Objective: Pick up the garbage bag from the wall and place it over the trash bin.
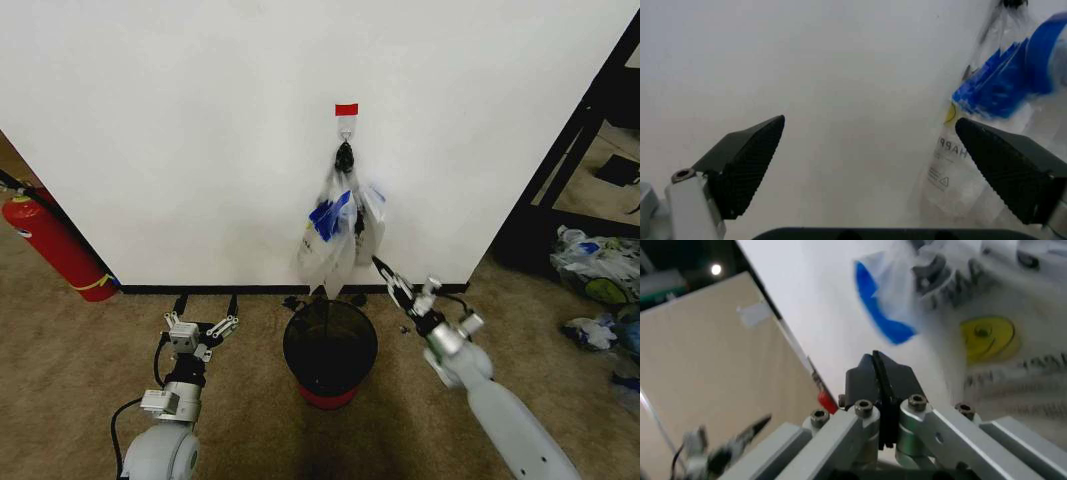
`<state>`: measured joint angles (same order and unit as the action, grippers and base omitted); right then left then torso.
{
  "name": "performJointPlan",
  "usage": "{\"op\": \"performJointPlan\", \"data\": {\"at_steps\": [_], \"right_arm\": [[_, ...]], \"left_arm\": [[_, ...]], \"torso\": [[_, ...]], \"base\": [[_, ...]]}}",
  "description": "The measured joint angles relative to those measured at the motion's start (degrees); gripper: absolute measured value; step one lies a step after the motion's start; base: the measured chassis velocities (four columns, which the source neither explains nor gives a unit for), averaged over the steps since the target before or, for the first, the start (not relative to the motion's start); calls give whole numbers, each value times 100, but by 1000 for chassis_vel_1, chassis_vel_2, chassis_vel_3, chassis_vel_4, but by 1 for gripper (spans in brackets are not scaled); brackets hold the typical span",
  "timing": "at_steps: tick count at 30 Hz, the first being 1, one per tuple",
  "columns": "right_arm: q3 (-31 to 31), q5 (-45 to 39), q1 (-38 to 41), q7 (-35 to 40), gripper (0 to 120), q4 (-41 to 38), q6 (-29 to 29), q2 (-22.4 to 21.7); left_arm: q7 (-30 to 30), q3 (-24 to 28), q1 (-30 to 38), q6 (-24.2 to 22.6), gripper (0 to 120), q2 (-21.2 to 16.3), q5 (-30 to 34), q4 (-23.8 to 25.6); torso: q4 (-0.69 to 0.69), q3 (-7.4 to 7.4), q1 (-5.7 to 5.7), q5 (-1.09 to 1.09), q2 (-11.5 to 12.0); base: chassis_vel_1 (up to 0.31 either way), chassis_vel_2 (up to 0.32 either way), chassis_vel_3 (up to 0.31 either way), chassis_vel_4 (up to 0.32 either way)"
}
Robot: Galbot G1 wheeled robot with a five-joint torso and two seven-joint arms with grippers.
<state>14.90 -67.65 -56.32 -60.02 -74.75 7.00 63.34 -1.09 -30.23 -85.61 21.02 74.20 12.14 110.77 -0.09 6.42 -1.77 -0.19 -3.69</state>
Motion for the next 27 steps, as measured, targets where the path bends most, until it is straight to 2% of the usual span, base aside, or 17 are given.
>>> {"op": "performJointPlan", "data": {"at_steps": [5, 13, 16, 17, 20, 26, 27], "right_arm": [[187, 128, -172, -175, 0, 0, 35, -83], [-188, -1001, 133, 1067, 0, -274, 321, 220], [-340, -1337, 263, 1437, 8, -294, 274, 346], [-360, -1388, 295, 1491, 15, -278, 239, 381], [-405, -1520, 386, 1613, 22, -206, 150, 475], [-514, -1981, 864, 1922, 50, 220, -222, 1125], [-514, -1981, 864, 1922, 50, 220, -222, 1125]], "left_arm": [[-6, -26, -7, -2, 100, -28, 11, 37], [-8, 6, -28, -4, 100, -37, -12, 50], [-13, -30, -25, -4, 100, -68, -4, 29], [-16, -41, -24, -4, 100, -77, 0, 19], [-22, -64, -21, -5, 100, -89, 5, -1], [-34, -69, 34, -5, 100, -84, -6, -125], [-34, -69, 34, -5, 100, -84, -6, -125]], "torso": [[-1, 0, 0, -1, 0], [3, 1, 0, -1, 0], [2, 1, 0, -1, 0], [1, 1, 0, -1, 0], [1, 1, -1, -2, 0], [0, 1, -1, -2, 0], [0, 1, -1, -2, 0]], "base": [[0, 0, 0, 0], [0, 0, 0, 0], [0, 0, 0, 0], [0, 0, 0, 0], [0, 0, 0, 0], [0, 0, 0, 0], [0, 0, 0, 0]]}}
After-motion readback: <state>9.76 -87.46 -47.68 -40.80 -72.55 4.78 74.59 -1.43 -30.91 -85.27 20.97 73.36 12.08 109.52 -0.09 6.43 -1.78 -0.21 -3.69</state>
